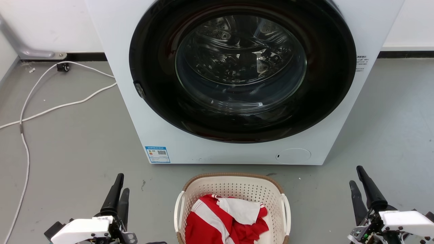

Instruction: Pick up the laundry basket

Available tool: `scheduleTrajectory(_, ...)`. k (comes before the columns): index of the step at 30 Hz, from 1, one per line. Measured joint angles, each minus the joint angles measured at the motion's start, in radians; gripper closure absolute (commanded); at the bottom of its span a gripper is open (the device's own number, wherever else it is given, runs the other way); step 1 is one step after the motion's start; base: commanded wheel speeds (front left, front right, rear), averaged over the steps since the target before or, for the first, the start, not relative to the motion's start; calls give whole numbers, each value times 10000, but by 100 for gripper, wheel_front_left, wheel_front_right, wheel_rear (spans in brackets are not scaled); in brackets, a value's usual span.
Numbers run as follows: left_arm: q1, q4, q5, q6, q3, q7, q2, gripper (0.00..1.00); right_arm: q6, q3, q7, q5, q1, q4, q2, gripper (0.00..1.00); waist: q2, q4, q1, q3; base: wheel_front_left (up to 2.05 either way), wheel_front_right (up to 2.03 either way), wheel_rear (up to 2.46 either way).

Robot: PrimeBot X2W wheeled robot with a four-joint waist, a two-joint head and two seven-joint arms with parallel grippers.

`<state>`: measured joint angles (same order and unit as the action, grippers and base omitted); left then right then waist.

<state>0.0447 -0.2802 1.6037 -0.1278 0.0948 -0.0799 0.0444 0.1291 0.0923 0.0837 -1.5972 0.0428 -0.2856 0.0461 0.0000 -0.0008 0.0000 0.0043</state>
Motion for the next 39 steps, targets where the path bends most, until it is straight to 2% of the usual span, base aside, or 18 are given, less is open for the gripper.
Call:
scheduleTrajectory(9,-170,165,-543,0,109,412,-2,0,0,-98,-422,596,-12,71,0,0,0,-10,0,-7,0,0,0)
scheduleTrajectory(18,-191,311,-1601,0,744,798,4,0,0,259,-802,2604,18,169,0,0,0,5,0,-17,0,0,0)
scheduleTrajectory(23,-190,468,-2324,48,1099,997,4,0,0,318,-1009,3981,81,713,0,0,0,23,1,15,0,0,0)
scheduleTrajectory(29,-87,1279,-3407,188,1588,1214,10,0,0,58,-1206,5442,88,1494,2,0,0,37,0,97,0,0,0)
scheduleTrajectory(36,-121,2240,-4947,581,1024,1452,10,0,0,-94,-1463,7219,100,2176,2,0,0,24,0,178,0,0,0)
scheduleTrajectory(39,-229,2619,-5653,583,558,1546,4,0,0,-221,-1561,7944,100,2355,2,0,0,16,0,209,0,0,0)
